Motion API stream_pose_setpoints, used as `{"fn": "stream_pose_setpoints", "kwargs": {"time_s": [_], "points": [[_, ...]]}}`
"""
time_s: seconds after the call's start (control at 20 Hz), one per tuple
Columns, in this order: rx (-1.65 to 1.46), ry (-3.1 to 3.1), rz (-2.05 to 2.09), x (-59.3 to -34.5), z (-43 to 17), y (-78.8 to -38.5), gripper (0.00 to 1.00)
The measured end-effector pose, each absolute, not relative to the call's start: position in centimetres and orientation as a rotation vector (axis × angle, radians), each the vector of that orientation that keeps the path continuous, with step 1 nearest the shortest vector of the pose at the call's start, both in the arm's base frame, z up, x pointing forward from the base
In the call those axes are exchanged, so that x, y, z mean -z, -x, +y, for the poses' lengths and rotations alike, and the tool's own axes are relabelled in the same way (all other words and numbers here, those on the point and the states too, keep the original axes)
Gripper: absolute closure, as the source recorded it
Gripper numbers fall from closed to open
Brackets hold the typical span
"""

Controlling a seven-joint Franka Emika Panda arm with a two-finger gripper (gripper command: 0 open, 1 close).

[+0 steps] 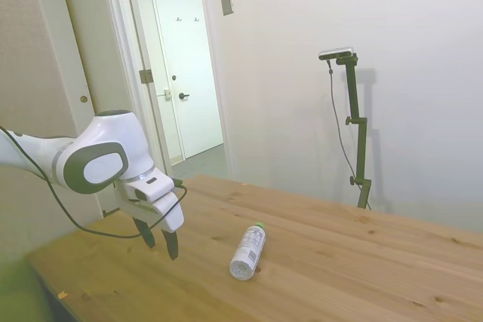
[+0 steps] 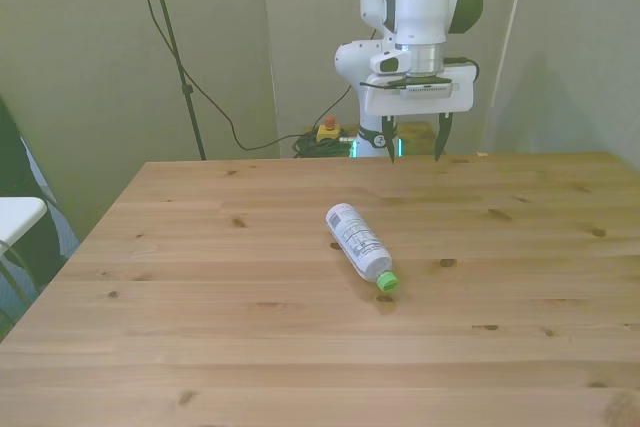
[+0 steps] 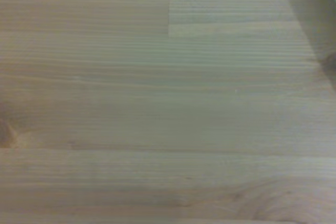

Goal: Stand the water bottle

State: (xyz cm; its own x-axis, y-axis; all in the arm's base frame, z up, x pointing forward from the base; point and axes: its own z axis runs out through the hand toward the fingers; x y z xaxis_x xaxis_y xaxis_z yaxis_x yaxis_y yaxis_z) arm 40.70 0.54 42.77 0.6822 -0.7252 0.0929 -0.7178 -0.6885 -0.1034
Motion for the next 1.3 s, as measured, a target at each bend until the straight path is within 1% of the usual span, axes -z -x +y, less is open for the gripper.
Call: {"fn": "stream_pose_setpoints", "kwargs": {"time_s": [0.15, 0.4, 0.55, 0.7, 0.9, 0.95, 1.0, 1.1, 1.3], "points": [[0.195, 2.828, 1.216, -42.9, 0.4, -40.9, 0.0], [0.259, 2.813, 1.273, -45.3, -2.7, -43.7, 0.0], [0.311, 2.824, 1.315, -46.5, -5.7, -46.8, 0.0], [0.352, 2.83, 1.336, -46.9, -7.9, -50.6, 0.0], [0.438, 2.829, 1.305, -47.4, -8.3, -55.1, 0.0], [0.454, 2.828, 1.291, -47.4, -7.9, -56.0, 0.0], [0.453, 2.838, 1.266, -46.9, -7.1, -58.1, 0.0], [0.453, 2.841, 1.261, -46.8, -7.1, -58.3, 0.0], [0.468, 2.859, 1.208, -45.6, -6.5, -59.8, 0.0]]}}
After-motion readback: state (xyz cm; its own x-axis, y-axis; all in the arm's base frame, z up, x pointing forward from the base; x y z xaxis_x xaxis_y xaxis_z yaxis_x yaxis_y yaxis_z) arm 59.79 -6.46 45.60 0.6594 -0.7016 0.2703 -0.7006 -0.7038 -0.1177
